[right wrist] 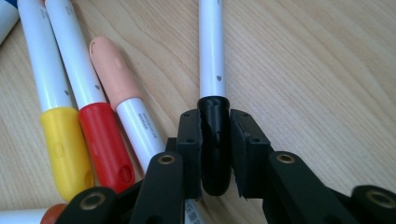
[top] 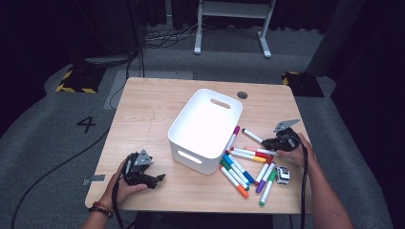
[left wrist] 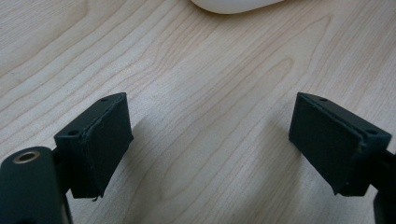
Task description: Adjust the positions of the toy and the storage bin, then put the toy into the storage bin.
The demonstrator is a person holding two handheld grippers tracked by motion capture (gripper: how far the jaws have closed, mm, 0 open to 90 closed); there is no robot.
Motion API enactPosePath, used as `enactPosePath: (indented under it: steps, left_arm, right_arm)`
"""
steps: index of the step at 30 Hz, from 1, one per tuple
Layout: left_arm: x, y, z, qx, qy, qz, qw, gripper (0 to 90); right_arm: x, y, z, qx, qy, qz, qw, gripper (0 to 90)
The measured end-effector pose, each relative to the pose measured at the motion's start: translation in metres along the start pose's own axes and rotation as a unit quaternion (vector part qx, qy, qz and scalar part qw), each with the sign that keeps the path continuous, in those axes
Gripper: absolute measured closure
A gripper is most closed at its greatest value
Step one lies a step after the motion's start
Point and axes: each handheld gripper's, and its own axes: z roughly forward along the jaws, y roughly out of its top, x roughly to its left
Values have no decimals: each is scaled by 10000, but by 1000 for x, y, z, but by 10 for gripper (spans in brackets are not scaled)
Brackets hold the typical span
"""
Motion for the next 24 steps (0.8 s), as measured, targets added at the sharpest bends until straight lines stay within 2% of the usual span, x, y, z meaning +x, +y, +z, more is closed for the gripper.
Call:
enactPosePath:
  steps: [5,7,9,10,11,17,19,21,24]
  left_arm:
    - [0,0,1,-5,-32,-23,10000,133]
    - [0,0,1,-5,-28,-23,10000,133]
    - [0,0,1,2,-26,-26,10000,133]
    - [0,0,1,-4,-31,-27,10000,133]
    - [0,1,1,-10,-19,-38,10000,133]
    - [0,1,1,-12,-19,-39,10000,133]
    - [0,1,1,-16,-5,-48,10000,133]
    - [0,1,1,-14,36,-30,10000,133]
    - [0,1,1,-10,-8,-48,10000,132]
  right_arm:
    - [1,0,-9,-225,-34,100,9997,752]
    - [0,1,-20,-387,-105,102,9991,753]
    - [0,2,-25,-435,-140,129,9989,753]
    - [-1,2,-28,-504,-174,150,9985,753]
    - [-3,0,-38,-707,-171,235,9971,753]
    - [-3,-3,-52,-935,-251,279,9949,753]
    - [-2,-4,-59,-1156,-199,325,9926,753]
    - [-2,-4,-61,-1146,-206,311,9927,753]
    - [-2,-3,-66,-1287,-181,336,9910,753]
